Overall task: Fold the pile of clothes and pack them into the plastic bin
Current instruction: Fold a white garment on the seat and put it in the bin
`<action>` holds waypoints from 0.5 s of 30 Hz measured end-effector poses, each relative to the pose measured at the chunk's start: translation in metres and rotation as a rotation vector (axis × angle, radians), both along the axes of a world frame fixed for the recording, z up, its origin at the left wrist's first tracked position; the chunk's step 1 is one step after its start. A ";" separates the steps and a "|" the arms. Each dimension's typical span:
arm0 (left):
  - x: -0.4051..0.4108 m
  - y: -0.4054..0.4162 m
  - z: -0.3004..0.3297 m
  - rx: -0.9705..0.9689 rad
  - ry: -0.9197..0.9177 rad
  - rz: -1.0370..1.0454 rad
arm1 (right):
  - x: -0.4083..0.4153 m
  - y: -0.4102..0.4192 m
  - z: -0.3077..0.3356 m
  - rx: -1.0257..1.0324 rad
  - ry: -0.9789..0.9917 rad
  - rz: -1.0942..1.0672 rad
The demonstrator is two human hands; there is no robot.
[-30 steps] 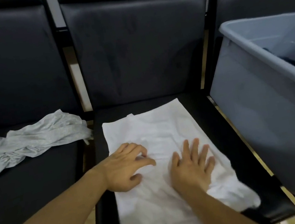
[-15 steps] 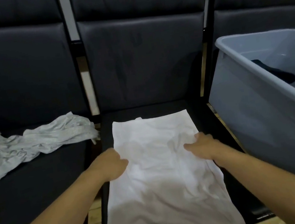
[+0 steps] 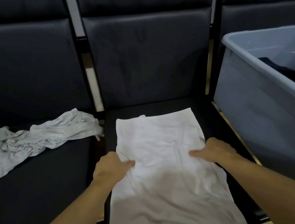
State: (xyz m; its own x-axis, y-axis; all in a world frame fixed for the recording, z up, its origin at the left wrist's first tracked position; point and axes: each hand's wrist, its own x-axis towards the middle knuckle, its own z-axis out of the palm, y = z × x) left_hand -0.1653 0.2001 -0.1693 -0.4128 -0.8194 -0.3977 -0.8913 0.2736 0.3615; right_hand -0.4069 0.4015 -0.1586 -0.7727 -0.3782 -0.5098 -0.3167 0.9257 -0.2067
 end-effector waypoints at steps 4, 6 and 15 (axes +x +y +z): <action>-0.007 0.007 -0.005 0.117 0.115 -0.027 | -0.002 -0.004 -0.007 -0.058 -0.049 -0.015; -0.006 0.008 -0.001 0.215 0.248 0.038 | -0.004 -0.001 -0.011 -0.119 -0.081 -0.022; 0.020 0.016 0.015 0.355 0.761 0.286 | -0.001 0.025 0.003 -0.707 -0.094 -0.222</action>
